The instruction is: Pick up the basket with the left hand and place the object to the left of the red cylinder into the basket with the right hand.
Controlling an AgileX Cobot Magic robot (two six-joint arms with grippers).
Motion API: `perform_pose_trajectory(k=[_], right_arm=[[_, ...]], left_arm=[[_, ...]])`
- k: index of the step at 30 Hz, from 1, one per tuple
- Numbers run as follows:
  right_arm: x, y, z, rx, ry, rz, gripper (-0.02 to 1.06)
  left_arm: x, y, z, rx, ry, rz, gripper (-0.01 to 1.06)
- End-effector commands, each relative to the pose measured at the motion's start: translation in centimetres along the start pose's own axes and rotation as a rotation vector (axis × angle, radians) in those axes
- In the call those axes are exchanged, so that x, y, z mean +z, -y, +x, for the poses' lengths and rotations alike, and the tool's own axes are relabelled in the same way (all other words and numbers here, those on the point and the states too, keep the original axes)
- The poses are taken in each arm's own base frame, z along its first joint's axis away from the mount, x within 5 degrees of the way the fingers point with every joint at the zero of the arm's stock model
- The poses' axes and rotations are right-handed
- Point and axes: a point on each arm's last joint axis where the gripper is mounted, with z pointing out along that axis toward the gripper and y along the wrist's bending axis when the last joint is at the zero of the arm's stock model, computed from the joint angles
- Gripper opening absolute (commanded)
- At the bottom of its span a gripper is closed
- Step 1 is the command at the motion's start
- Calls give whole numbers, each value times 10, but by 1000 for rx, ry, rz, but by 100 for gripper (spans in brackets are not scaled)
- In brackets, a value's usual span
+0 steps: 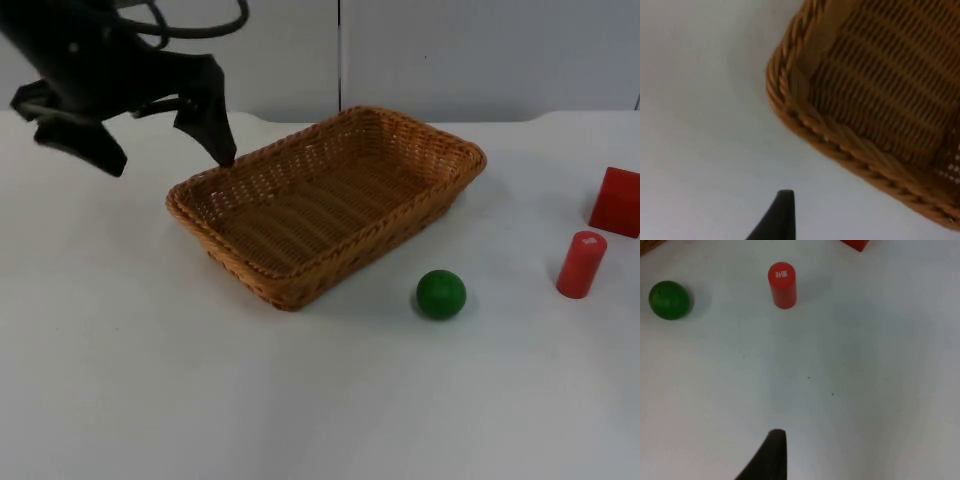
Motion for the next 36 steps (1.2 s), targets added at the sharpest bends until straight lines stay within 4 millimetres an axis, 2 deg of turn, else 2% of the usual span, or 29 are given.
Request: perform_pose_trajectory(k=[1, 2, 6, 9, 13, 14, 17, 18, 21, 25, 28, 29, 31, 36], right_arm=[[-1, 1, -1, 7, 12, -1, 105], [-1, 1, -1, 7, 12, -1, 105], [-1, 1, -1, 7, 10, -1, 105], [-1, 1, -1, 7, 6, 0, 105], [-1, 1, -1, 7, 8, 0, 105], [-1, 1, -1, 7, 8, 0, 105], [-1, 1, -1, 7, 10, -1, 105], [-1, 1, -1, 7, 10, -1, 105], [-1, 1, -1, 7, 6, 0, 105], [-1, 1, -1, 7, 10, -1, 105], [-1, 1, -1, 7, 10, -1, 105], [-1, 1, -1, 7, 10, -1, 105], [-1, 1, -1, 7, 10, -1, 105], [-1, 1, -1, 6, 10, 1, 105]], left_arm=[[12, -2, -21, 57, -43, -41, 98], [12, -2, -21, 57, -43, -41, 98], [26, -6, -55, 264, -10, -66, 98], [36, -8, -70, 357, 1, -68, 98], [68, -12, -87, 563, -23, -24, 98], [68, -12, -87, 563, -23, -24, 98], [99, -20, -94, 665, -53, -29, 98], [99, -20, -94, 665, -53, -29, 98], [121, -24, -95, 686, -80, -5, 98], [131, -21, -93, 718, -93, 40, 95], [138, -21, -90, 726, -107, 47, 82], [138, -21, -90, 726, -107, 47, 82], [140, -22, -89, 723, -109, 51, 69], [140, -21, -90, 722, -100, 49, 17]])
